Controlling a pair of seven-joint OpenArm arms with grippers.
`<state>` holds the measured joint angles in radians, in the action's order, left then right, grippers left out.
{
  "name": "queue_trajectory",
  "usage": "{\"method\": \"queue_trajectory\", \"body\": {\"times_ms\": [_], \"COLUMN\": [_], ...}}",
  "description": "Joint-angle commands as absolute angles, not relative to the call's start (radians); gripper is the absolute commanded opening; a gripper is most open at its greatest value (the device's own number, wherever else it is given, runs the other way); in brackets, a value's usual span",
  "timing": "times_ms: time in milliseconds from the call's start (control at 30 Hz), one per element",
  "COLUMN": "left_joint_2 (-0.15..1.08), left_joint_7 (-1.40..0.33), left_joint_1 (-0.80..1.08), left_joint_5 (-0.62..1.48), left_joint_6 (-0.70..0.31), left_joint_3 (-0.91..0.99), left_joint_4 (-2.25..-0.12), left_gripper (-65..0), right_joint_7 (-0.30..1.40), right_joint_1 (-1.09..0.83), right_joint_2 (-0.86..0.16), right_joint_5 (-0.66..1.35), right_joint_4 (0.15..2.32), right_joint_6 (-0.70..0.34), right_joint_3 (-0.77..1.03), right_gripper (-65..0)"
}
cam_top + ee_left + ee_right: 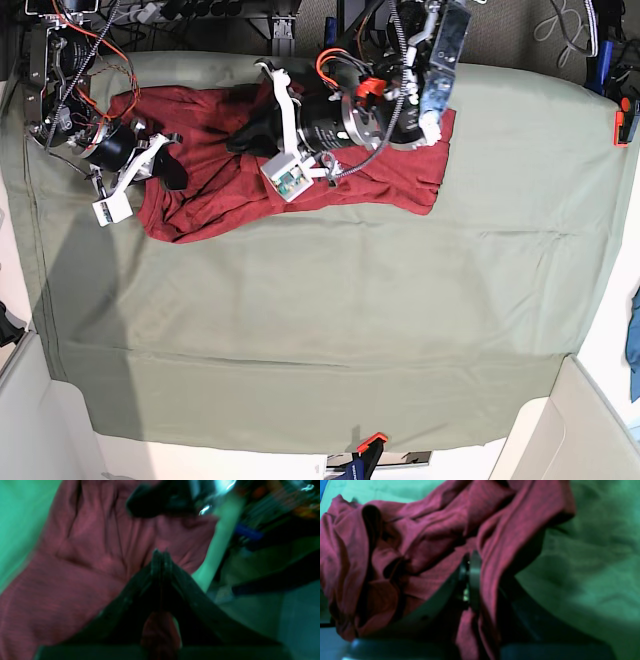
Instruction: Fold the T-shirt properly
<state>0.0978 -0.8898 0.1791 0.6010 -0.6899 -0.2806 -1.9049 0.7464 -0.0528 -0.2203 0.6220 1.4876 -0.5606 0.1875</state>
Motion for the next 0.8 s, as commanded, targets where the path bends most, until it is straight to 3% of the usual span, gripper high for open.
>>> {"method": "queue_trajectory", "body": {"times_ms": [0, 200, 500, 767], "left_joint_2": [0.118, 0.228, 0.292, 0.299], "left_joint_7": [-0.878, -0.88, -0.91, -0.915], "left_joint_1": [0.189, 0.275, 0.299, 0.321], "left_joint_5": [0.637, 0.703, 0.775, 0.756], "left_joint_6": [-0.698, -0.698, -0.698, -0.698], "left_joint_3": [-0.261, -0.104, 0.084, 0.137], "left_joint_4": [-1.951, -2.067, -2.069, -2.061], "left_gripper": [-65.0, -65.0, -65.0, -65.0], "right_joint_7": [0.722, 0.722, 0.704, 0.805], "right_joint_1": [-0.04, -0.039, -0.031, -0.009], "right_joint_2": [-0.233, -0.254, -0.384, -0.328], "right_joint_5": [0.636, 0.64, 0.637, 0.833], "right_joint_4": [1.517, 1.525, 1.525, 1.582], "right_joint_6": [-0.566, -0.574, -0.572, -0.581], "right_joint_3": [0.215, 0.36, 0.374, 0.37], "right_gripper": [-65.0, -65.0, -65.0, -65.0]}}
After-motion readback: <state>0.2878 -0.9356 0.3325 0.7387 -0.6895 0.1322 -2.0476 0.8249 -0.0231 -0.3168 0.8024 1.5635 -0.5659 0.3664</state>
